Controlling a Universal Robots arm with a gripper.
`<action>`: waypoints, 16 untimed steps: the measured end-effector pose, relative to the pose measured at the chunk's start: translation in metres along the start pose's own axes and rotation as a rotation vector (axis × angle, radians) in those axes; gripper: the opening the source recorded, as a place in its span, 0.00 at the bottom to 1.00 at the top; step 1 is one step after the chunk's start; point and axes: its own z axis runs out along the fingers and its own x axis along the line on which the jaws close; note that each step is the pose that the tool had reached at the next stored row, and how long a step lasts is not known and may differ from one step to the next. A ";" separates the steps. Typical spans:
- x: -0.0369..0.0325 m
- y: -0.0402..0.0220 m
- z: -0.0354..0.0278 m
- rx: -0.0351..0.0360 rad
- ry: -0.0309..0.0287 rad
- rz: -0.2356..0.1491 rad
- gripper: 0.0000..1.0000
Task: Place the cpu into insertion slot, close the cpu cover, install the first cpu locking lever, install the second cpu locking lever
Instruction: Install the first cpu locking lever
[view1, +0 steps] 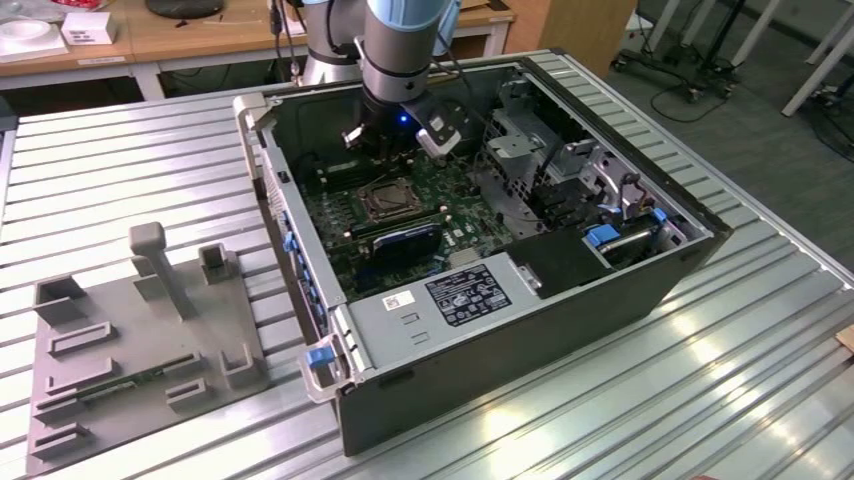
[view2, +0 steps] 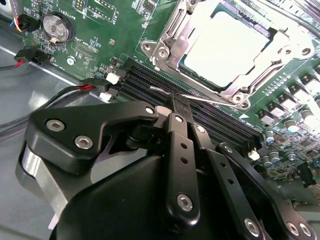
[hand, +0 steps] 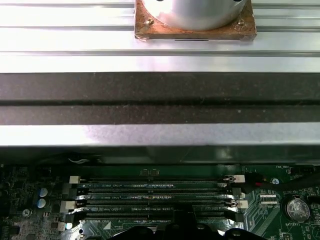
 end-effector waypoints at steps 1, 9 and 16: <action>-0.0004 0.0000 0.0001 -0.0001 -0.0001 0.000 0.11; -0.0028 -0.0007 0.0027 0.0000 -0.0001 0.000 0.11; -0.0035 -0.0011 0.0043 0.0002 0.0000 0.000 0.11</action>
